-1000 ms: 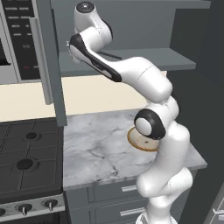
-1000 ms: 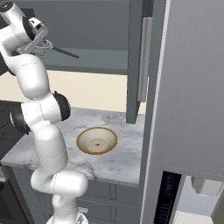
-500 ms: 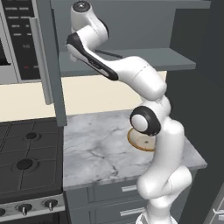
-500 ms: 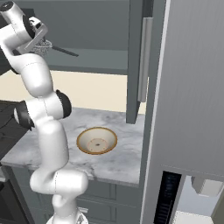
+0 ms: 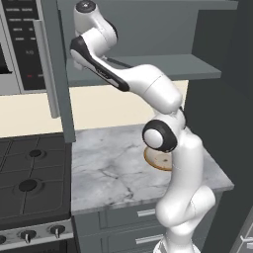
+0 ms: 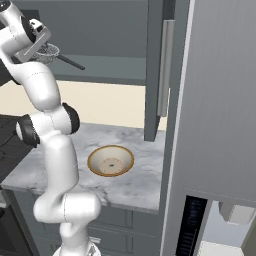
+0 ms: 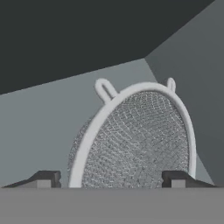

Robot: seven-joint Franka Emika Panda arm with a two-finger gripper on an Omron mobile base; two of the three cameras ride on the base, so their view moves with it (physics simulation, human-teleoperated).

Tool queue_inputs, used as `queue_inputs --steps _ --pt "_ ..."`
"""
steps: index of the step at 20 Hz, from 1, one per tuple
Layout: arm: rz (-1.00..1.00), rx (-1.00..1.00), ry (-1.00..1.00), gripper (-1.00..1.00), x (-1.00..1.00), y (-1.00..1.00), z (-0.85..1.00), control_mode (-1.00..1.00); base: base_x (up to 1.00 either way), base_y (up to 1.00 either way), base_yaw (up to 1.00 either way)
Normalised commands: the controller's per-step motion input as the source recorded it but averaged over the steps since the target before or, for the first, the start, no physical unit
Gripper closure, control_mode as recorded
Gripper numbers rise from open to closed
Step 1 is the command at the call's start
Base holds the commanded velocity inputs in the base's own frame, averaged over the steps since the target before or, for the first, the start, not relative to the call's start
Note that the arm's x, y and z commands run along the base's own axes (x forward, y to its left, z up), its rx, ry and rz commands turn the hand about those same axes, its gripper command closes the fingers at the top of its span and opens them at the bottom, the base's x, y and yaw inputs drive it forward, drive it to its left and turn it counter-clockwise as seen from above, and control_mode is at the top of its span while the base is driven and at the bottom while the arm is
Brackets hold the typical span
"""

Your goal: Open the cabinet and setup a tea strainer by placing it in the bowl upright.

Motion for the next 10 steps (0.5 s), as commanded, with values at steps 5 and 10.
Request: queue_inputs --steps 5,10 --pt "0.0 0.0 0.0 1.0 0.0 0.1 0.0 -1.0 0.0 0.0 0.0" --pt "0.01 0.0 0.0 1.0 0.0 0.02 0.0 -1.0 0.0 0.0 0.0"
